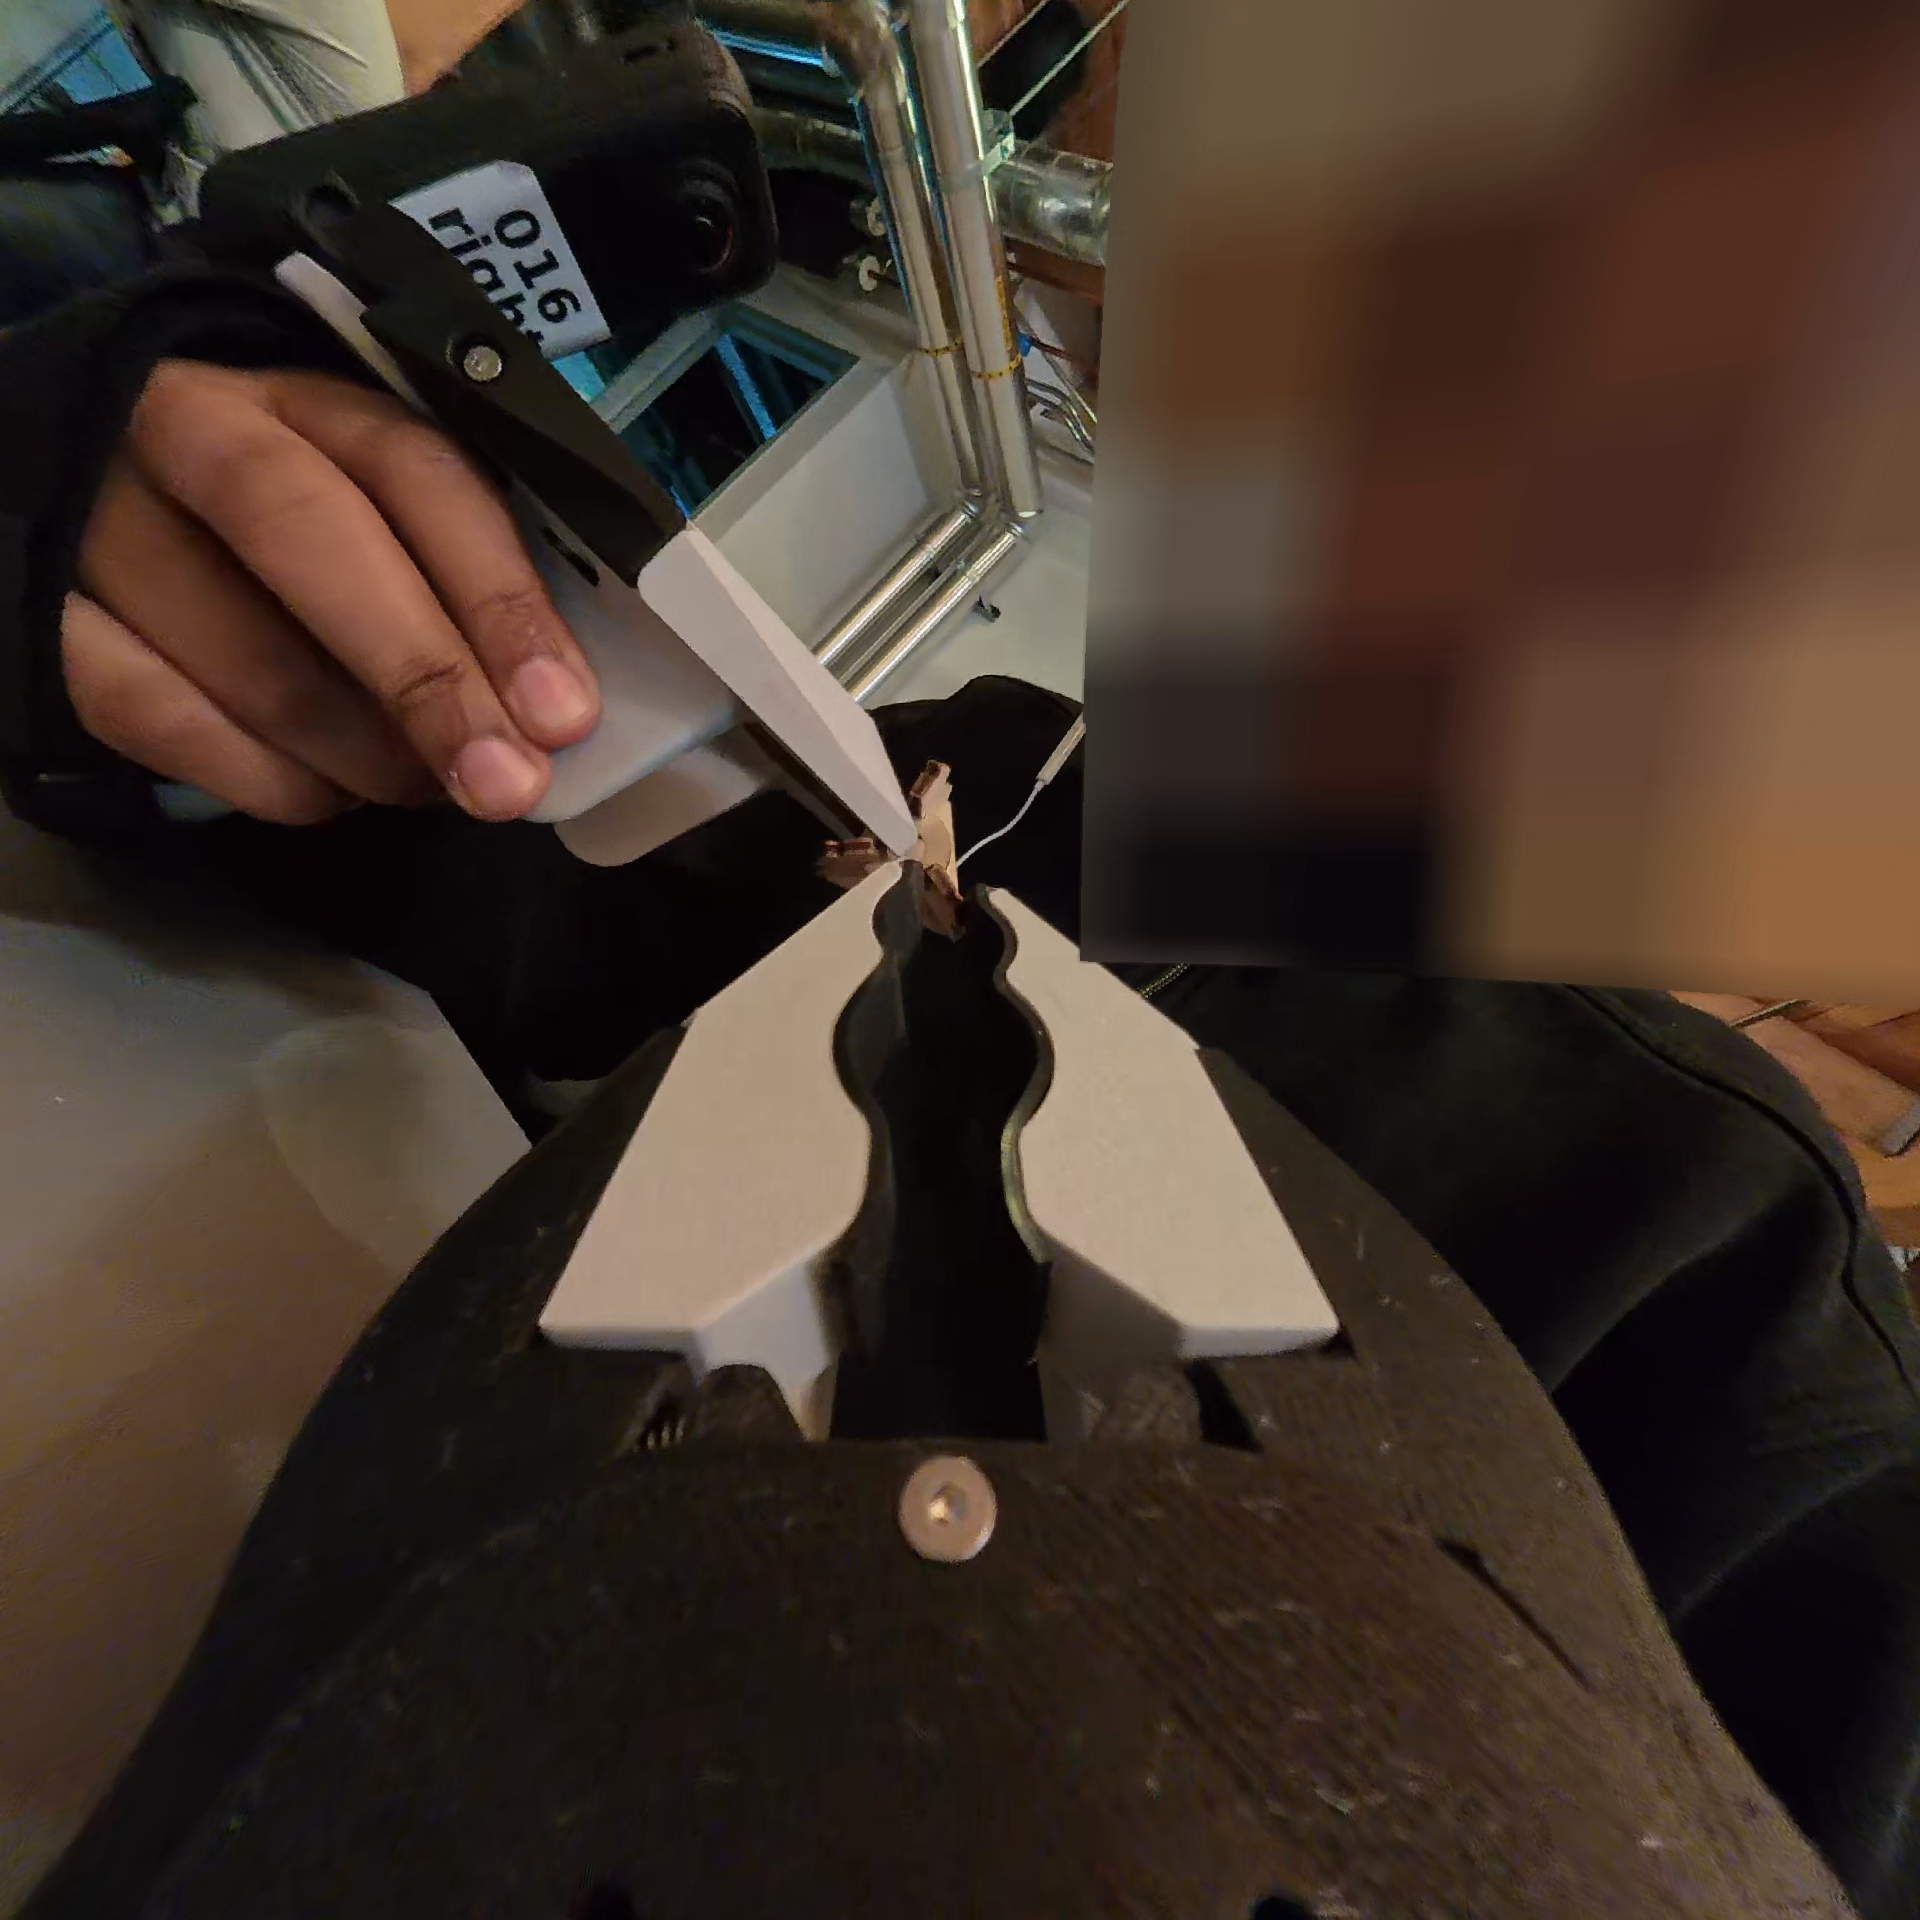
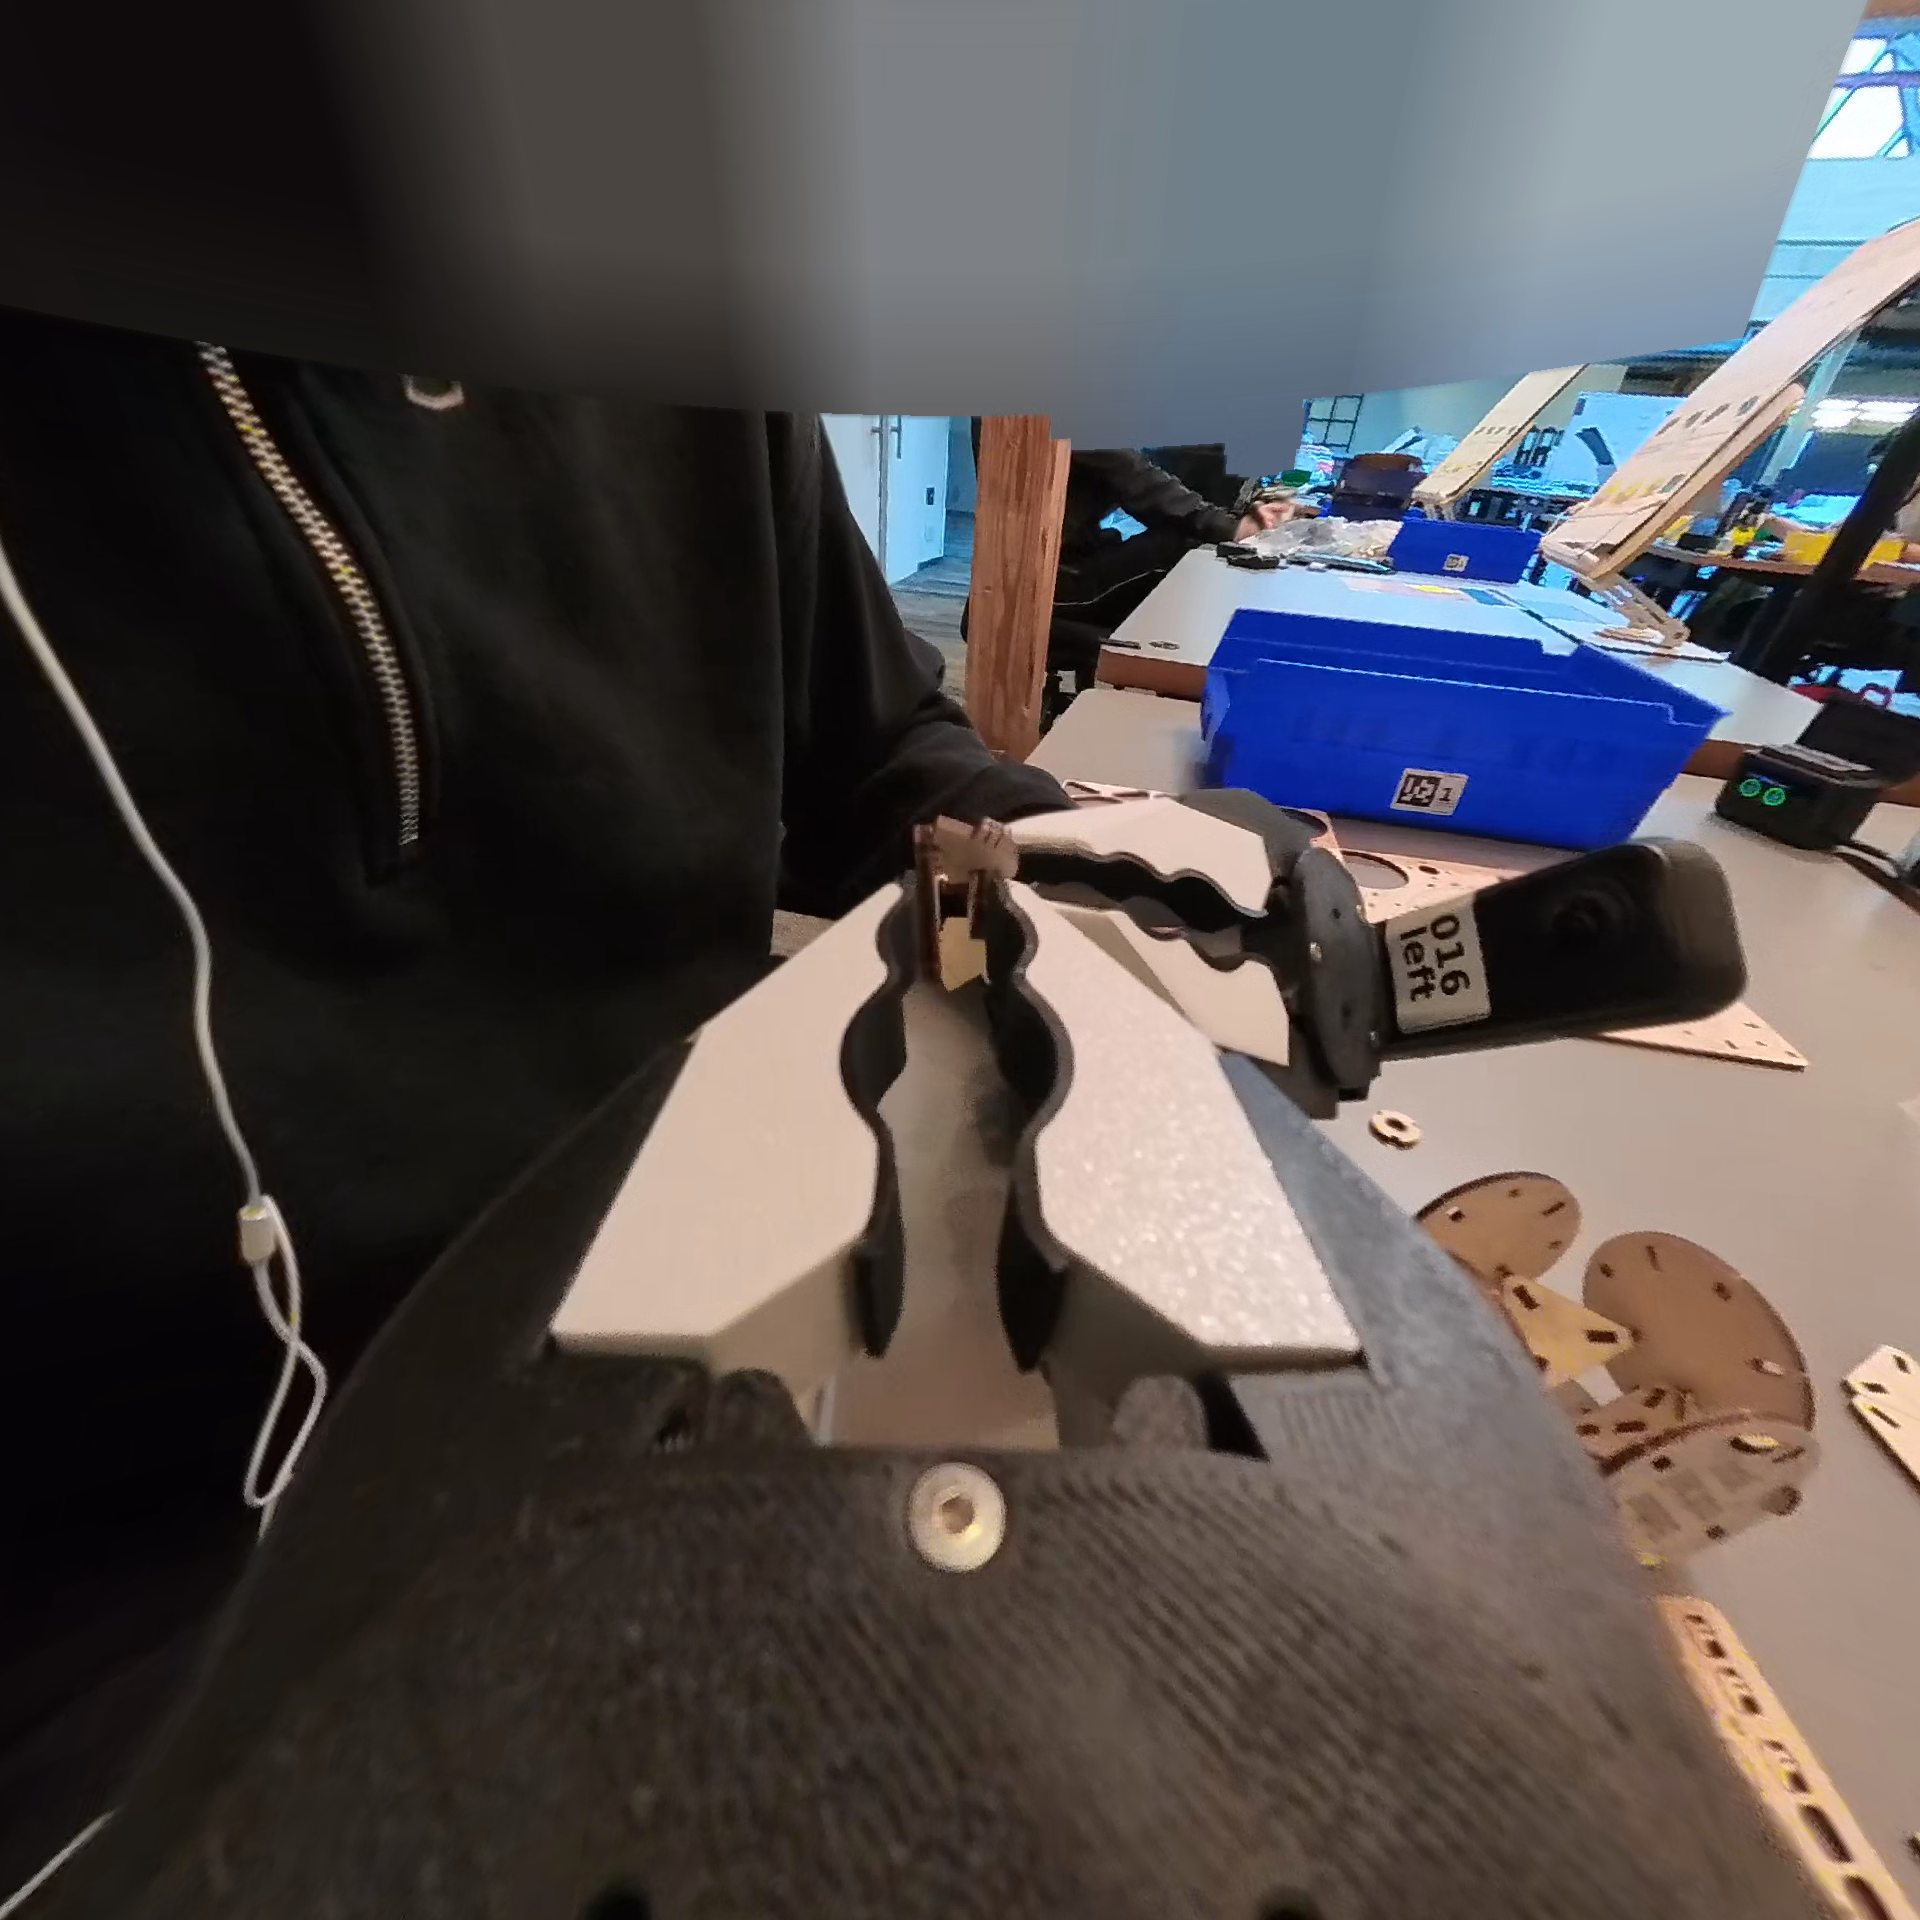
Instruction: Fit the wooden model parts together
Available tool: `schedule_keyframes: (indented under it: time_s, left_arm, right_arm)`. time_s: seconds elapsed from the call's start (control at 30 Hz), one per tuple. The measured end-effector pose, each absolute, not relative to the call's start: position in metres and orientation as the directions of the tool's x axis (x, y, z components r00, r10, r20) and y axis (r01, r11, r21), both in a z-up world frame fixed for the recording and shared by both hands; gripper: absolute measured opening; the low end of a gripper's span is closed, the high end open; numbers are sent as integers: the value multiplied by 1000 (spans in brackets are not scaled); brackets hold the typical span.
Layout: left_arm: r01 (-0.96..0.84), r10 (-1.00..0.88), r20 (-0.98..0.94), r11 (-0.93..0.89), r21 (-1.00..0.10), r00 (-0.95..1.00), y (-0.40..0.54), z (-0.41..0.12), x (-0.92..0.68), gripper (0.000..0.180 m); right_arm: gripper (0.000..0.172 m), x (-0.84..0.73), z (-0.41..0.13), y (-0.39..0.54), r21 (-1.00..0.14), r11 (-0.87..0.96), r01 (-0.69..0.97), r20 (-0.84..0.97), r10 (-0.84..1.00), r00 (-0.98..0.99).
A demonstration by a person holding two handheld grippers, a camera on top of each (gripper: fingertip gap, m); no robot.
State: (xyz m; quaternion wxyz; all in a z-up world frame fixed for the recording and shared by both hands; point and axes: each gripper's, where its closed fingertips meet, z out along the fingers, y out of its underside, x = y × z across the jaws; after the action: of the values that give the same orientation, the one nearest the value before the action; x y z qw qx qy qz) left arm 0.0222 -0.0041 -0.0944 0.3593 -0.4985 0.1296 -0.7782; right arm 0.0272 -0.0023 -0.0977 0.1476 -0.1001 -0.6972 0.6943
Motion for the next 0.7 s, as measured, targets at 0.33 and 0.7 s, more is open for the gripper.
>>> schedule_keyframes:
  time_s: [0.33,0.7]
  left_arm:
    - [502,-771,560,-369,-782,304,22,-95,-20,39]
    - [299,-565,394,-257,-919,725,43,-122,-60,42]
  right_arm:
    - [11,3,-81,26,-974,16,-228,196,574,-795]
    - [12,-29,-205,29,-671,739,-51,539,440,-718]
